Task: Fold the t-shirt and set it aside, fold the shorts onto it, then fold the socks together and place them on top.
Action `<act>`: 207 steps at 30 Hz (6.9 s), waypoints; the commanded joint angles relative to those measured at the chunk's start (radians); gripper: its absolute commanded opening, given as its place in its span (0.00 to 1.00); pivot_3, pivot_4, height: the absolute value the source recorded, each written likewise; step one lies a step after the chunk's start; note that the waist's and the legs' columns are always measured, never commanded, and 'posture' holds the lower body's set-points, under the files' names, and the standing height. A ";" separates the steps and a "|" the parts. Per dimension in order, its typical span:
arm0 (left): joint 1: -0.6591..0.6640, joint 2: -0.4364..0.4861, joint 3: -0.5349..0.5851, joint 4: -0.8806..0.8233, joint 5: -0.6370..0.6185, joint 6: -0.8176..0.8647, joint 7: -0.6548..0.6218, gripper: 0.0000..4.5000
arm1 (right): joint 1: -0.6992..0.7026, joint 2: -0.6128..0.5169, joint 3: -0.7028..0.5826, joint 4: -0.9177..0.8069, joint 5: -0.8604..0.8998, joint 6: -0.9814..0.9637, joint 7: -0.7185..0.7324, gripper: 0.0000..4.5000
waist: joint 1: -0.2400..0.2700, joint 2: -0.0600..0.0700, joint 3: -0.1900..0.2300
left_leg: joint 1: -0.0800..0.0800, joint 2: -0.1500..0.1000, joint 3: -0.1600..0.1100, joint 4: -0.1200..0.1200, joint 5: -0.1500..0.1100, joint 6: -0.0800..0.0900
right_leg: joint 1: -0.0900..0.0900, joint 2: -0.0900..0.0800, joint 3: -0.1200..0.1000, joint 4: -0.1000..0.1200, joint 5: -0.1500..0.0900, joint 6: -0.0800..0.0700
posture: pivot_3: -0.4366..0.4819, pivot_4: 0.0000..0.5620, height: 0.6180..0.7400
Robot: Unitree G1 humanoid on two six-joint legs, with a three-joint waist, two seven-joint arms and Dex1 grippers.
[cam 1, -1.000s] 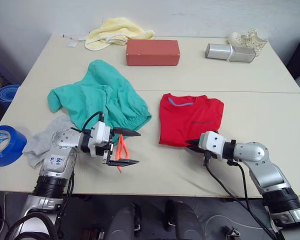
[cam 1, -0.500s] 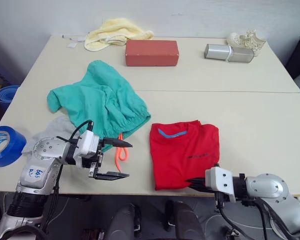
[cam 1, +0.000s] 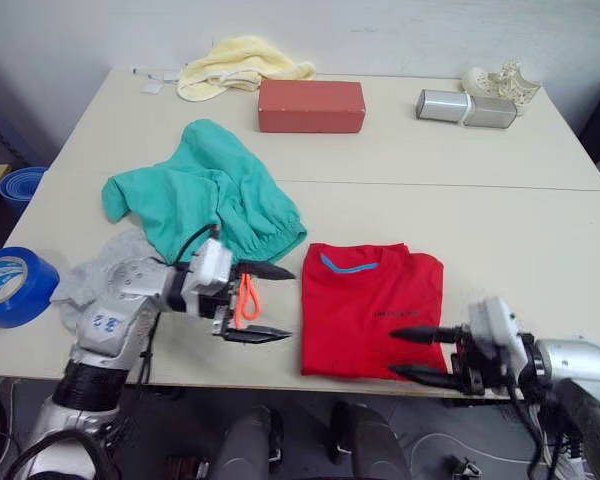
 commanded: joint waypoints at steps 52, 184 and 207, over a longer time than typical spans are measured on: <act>-0.195 -0.313 -0.100 0.554 0.442 -0.213 0.486 0.01 | -0.417 0.325 0.109 0.741 -0.568 -0.394 -0.403 0.00 | -0.021 0.002 -0.001 | 0.002 0.000 0.003 0.000 0.004 0.006 | 0.000 0.000 0.001 0.002 0.000 0.000 | 0.48 0.27 1.00; 0.027 0.032 0.097 0.088 -0.034 -0.187 -0.100 1.00 | -0.212 -0.480 -0.419 1.196 -0.442 -0.168 -0.013 1.00 | -0.027 0.011 -0.002 | 0.004 -0.001 0.004 -0.015 0.006 -0.002 | 0.000 0.002 0.001 -0.007 0.000 0.000 | 0.48 0.27 1.00; 0.303 0.198 0.502 0.070 -0.033 -0.152 0.161 1.00 | 0.009 0.183 -0.176 0.343 -0.265 -0.714 0.158 1.00 | -0.025 0.007 0.000 | 0.008 -0.001 0.004 -0.017 0.005 -0.005 | 0.002 0.001 0.003 -0.005 0.000 -0.001 | 0.48 0.27 1.00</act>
